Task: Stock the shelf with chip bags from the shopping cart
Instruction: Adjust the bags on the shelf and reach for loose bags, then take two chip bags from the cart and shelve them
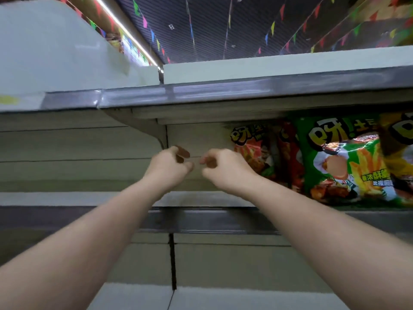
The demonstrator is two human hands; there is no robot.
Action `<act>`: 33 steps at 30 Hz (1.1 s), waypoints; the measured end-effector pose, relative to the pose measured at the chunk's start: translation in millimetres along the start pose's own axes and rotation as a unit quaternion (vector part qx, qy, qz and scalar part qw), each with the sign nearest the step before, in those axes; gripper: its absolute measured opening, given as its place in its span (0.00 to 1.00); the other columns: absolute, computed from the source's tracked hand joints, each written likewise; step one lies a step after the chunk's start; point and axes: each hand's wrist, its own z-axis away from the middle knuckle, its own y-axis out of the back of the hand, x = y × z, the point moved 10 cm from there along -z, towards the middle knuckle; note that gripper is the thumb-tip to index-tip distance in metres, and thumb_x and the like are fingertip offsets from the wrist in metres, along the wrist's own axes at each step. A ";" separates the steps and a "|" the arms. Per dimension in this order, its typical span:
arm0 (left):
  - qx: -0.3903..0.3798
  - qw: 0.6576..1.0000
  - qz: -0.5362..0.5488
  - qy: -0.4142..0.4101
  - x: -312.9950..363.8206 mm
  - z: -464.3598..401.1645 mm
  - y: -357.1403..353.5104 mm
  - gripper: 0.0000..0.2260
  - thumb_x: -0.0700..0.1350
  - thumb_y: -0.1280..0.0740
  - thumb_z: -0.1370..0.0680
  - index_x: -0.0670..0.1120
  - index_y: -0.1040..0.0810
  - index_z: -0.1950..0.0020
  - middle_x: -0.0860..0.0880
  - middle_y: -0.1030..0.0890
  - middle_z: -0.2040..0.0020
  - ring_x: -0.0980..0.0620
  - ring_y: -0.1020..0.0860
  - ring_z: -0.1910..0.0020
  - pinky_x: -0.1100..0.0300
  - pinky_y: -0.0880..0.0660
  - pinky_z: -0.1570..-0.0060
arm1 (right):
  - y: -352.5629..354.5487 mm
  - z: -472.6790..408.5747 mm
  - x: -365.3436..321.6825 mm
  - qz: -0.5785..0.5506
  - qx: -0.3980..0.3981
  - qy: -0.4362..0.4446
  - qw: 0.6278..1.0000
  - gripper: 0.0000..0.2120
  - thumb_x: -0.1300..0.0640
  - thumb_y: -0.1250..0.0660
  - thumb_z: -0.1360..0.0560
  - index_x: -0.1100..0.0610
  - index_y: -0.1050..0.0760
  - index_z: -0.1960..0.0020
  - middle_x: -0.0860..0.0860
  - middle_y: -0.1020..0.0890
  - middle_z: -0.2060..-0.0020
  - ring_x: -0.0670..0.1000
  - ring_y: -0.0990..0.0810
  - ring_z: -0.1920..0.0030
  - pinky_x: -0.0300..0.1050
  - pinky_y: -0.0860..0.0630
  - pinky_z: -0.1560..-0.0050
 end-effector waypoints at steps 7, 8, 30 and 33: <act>0.096 0.990 -0.064 0.079 -65.1 57.6 87.5 0.10 0.42 0.33 0.24 0.46 0.25 0.43 0.49 0.23 0.51 0.46 0.23 0.45 0.58 0.28 0.44 | -63.3 23.9 -64.7 -0.076 -0.069 0.071 0.992 0.13 0.56 0.37 0.25 0.50 0.24 0.40 0.48 0.21 0.43 0.48 0.24 0.43 0.37 0.32 0.49; 0.099 0.989 -0.073 0.088 -74.9 67.3 99.7 0.10 0.42 0.33 0.24 0.46 0.26 0.43 0.49 0.23 0.50 0.46 0.23 0.46 0.59 0.28 0.46 | -73.0 28.5 -76.0 -0.084 -0.082 0.079 0.990 0.13 0.57 0.37 0.25 0.49 0.24 0.41 0.48 0.21 0.44 0.48 0.24 0.44 0.36 0.32 0.50; 0.189 0.896 -0.064 0.396 -381.9 352.9 402.5 0.12 0.44 0.34 0.22 0.47 0.27 0.39 0.51 0.24 0.51 0.52 0.24 0.52 0.60 0.27 0.53 | -385.8 171.7 -421.7 -0.168 -0.336 0.212 0.902 0.17 0.55 0.36 0.25 0.50 0.29 0.36 0.48 0.23 0.41 0.47 0.25 0.41 0.37 0.31 0.46; 0.204 0.871 -0.059 0.442 -422.4 391.1 429.7 0.11 0.45 0.34 0.22 0.48 0.27 0.40 0.52 0.24 0.53 0.51 0.22 0.52 0.57 0.24 0.50 | -429.9 193.4 -457.8 -0.165 -0.380 0.226 0.882 0.18 0.55 0.36 0.24 0.50 0.30 0.34 0.48 0.24 0.38 0.46 0.27 0.38 0.36 0.31 0.43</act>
